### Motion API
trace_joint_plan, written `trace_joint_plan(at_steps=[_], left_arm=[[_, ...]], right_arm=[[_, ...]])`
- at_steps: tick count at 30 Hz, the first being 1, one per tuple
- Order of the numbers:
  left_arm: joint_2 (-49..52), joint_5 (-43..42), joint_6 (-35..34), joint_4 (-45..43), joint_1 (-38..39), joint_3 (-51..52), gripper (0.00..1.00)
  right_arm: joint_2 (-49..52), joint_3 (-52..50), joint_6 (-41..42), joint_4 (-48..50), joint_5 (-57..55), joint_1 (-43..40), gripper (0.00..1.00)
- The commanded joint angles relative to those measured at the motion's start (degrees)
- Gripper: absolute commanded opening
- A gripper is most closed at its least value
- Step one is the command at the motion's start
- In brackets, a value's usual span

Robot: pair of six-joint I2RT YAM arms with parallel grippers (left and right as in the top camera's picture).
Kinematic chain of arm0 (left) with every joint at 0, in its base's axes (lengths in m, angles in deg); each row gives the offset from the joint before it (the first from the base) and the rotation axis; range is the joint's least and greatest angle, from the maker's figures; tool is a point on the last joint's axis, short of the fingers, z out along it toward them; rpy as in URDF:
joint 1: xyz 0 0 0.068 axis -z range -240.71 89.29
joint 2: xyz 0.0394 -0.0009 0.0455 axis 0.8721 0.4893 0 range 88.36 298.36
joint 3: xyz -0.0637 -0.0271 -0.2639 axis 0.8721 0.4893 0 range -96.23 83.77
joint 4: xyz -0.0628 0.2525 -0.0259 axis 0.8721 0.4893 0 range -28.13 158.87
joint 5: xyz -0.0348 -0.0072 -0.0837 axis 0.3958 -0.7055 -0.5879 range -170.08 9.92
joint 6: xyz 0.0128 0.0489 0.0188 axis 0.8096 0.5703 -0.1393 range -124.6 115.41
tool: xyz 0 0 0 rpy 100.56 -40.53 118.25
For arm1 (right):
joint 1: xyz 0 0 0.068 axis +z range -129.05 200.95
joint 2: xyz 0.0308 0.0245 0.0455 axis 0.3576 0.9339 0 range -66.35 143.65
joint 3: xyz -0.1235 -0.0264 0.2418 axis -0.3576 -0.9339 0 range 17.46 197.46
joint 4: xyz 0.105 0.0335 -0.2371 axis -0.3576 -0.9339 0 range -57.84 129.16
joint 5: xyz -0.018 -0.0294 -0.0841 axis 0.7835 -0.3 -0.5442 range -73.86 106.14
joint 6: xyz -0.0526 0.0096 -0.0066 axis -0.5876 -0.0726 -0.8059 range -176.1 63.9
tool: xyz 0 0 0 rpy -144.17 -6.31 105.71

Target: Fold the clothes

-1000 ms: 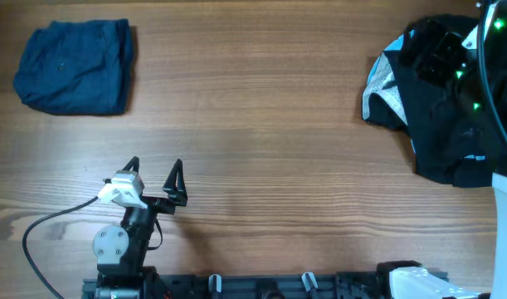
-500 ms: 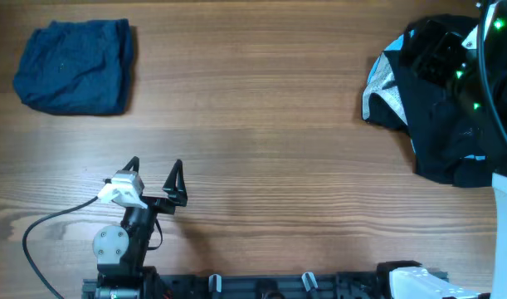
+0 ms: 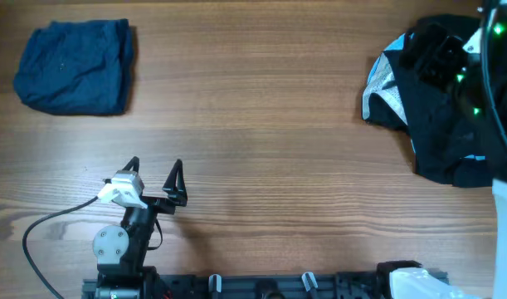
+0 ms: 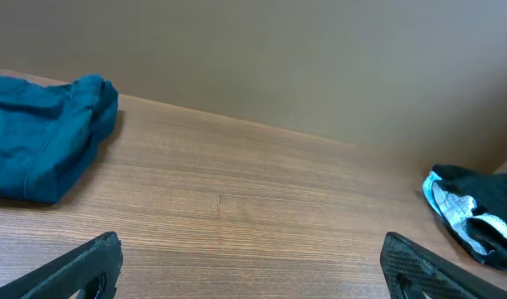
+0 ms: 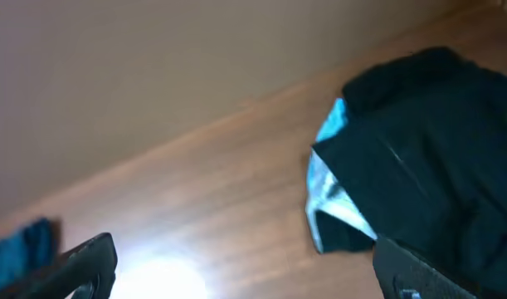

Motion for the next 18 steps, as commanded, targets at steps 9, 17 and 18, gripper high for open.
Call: trace_joint_plan(at_steps=[9,17,18], left_arm=[[-0.5,-0.5,-0.5,0.0,-0.2,0.4,1.0],[-0.5,-0.5,-0.5,0.0,-0.2,0.4,1.0],[-0.5,-0.5,-0.5,0.0,-0.2,0.4,1.0]], right_arm=[[-33.0,-48.8,-8.7,44.4,12.3,0.3,1.0],[-53.2,-86.3,-20.2,70.5,19.9,0.3,1.0],[-54.8,-88.7,-20.3,71.6,19.9,0.2,1.0]])
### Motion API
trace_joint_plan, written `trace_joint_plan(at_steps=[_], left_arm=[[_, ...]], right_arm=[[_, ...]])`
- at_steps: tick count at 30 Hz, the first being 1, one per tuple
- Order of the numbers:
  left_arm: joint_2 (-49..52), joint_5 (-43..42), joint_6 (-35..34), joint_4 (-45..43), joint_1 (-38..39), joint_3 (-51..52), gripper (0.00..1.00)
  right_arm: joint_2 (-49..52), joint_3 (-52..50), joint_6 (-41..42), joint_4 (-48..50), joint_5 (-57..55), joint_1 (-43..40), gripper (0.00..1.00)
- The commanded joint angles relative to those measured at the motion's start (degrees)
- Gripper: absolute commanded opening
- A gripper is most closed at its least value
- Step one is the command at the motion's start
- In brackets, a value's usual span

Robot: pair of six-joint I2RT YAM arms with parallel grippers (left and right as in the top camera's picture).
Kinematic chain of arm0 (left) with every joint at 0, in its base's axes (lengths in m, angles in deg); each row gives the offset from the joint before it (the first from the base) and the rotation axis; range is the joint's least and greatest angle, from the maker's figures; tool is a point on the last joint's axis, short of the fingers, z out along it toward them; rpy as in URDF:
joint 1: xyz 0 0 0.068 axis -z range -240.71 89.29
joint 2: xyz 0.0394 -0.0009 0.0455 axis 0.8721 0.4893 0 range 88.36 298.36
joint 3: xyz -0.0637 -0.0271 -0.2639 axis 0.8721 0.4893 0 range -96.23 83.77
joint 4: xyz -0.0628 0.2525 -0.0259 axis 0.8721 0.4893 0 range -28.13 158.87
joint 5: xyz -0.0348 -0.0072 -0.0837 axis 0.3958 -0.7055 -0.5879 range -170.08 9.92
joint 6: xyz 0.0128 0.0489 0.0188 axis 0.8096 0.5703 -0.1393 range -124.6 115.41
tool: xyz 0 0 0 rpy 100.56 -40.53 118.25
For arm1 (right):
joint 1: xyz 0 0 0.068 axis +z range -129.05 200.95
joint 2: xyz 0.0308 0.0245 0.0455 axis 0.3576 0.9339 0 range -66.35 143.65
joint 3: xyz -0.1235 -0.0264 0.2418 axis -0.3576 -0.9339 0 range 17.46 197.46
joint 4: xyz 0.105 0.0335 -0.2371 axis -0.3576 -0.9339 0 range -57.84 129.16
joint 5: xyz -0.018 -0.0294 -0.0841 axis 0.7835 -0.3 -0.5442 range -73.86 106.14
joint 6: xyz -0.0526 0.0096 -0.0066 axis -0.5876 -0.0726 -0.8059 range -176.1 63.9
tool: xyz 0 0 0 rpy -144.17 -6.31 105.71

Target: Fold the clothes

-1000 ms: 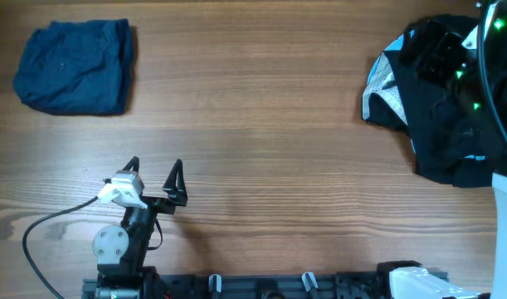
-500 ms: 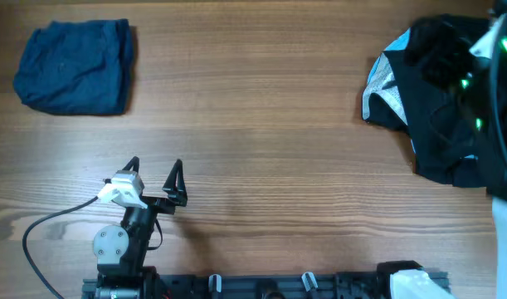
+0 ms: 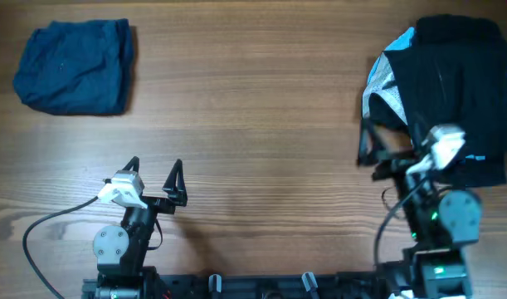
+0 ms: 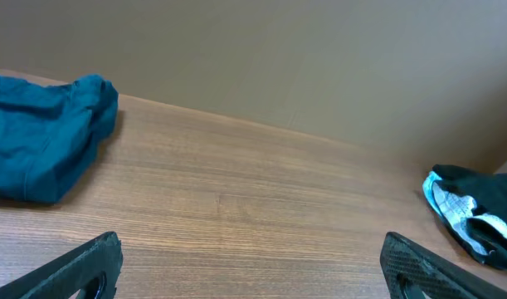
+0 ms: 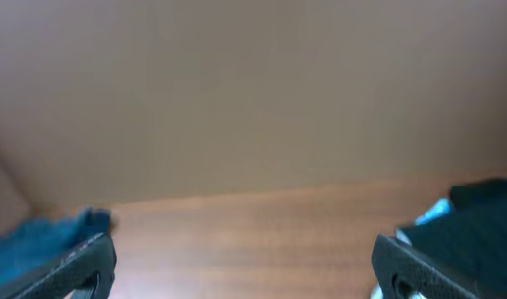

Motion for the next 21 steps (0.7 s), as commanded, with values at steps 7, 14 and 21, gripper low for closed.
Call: trace_joint_plan(at_steps=[7,14,21], left_arm=[[-0.5,-0.5,-0.5,0.0,-0.2,0.4,1.0],[-0.5,-0.5,-0.5,0.0,-0.2,0.4,1.0],[-0.5,-0.5,-0.5,0.0,-0.2,0.4,1.0]], right_arm=[[-15.1,-17.0,-6.5,3.7,4.5,-1.5,1.0],[-22.6,-21.4,-6.8,-1.2,4.5,-3.1,1.0],[-25.0,-21.4,-6.8,-5.0,3.9,-3.7,1.0]])
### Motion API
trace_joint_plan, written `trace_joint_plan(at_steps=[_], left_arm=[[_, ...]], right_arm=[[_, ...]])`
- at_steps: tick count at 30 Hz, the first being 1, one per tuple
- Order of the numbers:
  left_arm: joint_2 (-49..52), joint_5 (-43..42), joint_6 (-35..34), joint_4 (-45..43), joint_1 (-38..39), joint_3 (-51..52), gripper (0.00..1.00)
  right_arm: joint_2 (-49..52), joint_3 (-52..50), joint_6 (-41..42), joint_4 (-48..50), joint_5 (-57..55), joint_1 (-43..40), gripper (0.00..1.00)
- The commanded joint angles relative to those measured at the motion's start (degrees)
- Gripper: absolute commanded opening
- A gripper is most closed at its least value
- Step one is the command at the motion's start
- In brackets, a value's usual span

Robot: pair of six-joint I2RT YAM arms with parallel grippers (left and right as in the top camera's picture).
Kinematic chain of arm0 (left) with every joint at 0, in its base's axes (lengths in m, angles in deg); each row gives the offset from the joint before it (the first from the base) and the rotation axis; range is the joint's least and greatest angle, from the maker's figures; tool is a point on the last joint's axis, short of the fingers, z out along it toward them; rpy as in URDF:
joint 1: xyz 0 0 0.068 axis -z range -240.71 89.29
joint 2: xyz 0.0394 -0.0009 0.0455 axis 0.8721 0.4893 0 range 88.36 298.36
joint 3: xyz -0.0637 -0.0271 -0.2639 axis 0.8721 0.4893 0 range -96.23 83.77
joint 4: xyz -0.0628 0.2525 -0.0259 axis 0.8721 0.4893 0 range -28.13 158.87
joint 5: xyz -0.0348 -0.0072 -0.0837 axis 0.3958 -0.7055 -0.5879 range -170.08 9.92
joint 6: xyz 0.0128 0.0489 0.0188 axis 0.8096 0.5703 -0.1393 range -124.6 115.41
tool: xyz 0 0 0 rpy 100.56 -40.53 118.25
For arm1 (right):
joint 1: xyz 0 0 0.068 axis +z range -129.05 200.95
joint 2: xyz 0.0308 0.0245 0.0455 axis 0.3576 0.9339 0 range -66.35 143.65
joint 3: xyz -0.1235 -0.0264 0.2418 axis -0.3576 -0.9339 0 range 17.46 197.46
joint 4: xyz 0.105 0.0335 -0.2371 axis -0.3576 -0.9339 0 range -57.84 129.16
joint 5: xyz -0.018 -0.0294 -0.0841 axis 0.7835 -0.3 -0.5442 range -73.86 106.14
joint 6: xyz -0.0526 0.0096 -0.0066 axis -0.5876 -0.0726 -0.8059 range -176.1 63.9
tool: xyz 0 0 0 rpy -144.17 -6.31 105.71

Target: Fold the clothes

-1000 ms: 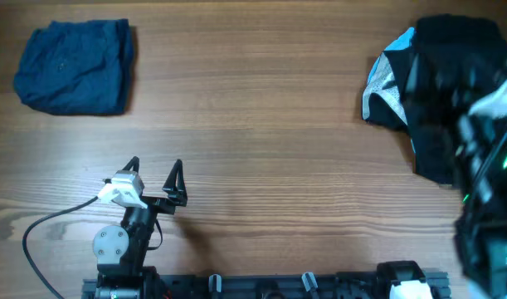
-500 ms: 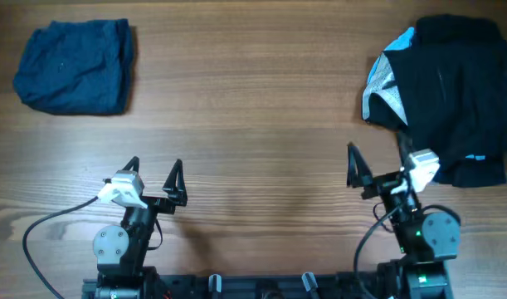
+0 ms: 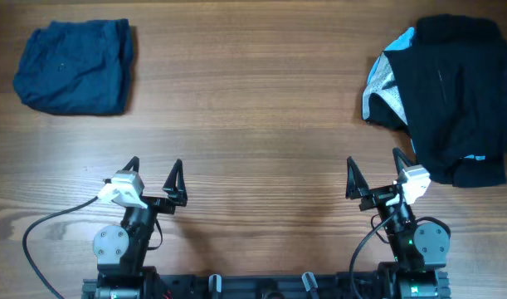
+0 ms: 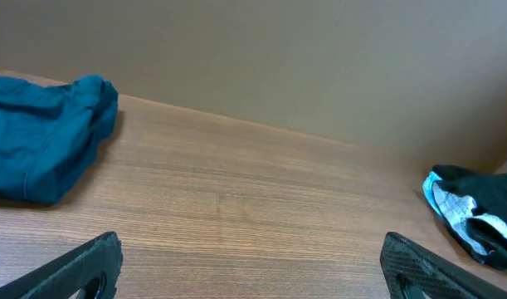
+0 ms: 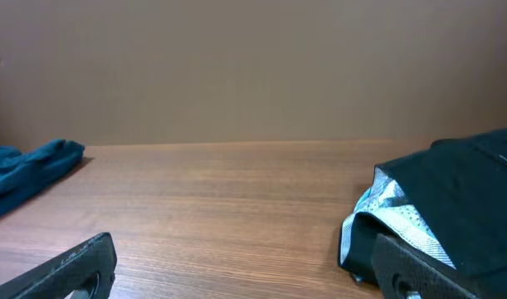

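Note:
A folded dark-blue garment (image 3: 74, 66) lies at the table's far left, also in the left wrist view (image 4: 37, 137) and the right wrist view (image 5: 25, 173). A black garment with a pale grey-blue lining (image 3: 440, 95) lies in a loose heap at the far right, seen low in the right wrist view (image 5: 440, 208) and the left wrist view (image 4: 473, 214). My left gripper (image 3: 153, 176) rests open near the front edge at the left. My right gripper (image 3: 374, 173) is open near the front edge at the right, short of the black garment. Both hold nothing.
The wooden table (image 3: 253, 124) stretches between the two garments. A plain beige wall (image 4: 261, 58) stands behind the table. A black rail with the arm bases (image 3: 261, 286) runs along the front edge.
My right arm has drawn back from beside the black garment's near edge to the front edge of the table, gripper still open. The left arm and both garments have not moved.
At first my right arm reached over the black heap at the far right. Then it stood near the heap's front left edge, the heap lying flatter. Now it rests at the front edge. My left gripper stayed open and still throughout.

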Motion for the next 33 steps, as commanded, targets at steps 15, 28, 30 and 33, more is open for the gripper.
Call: trace_joint_plan(at_steps=[15,28,30,33], left_arm=[[-0.5,-0.5,-0.5,0.0,-0.2,0.4,1.0],[-0.5,-0.5,-0.5,0.0,-0.2,0.4,1.0],[-0.5,-0.5,-0.5,0.0,-0.2,0.4,1.0],[-0.5,-0.5,-0.5,0.0,-0.2,0.4,1.0]], right_arm=[[-0.5,-0.1,-0.6,0.2,0.5,-0.3,1.0],[-0.4,-0.1,-0.6,0.2,0.5,-0.3,1.0],[-0.4,-0.1,-0.6,0.2,0.5,-0.3,1.0],[-0.4,-0.1,-0.6,0.2,0.5,-0.3,1.0]])
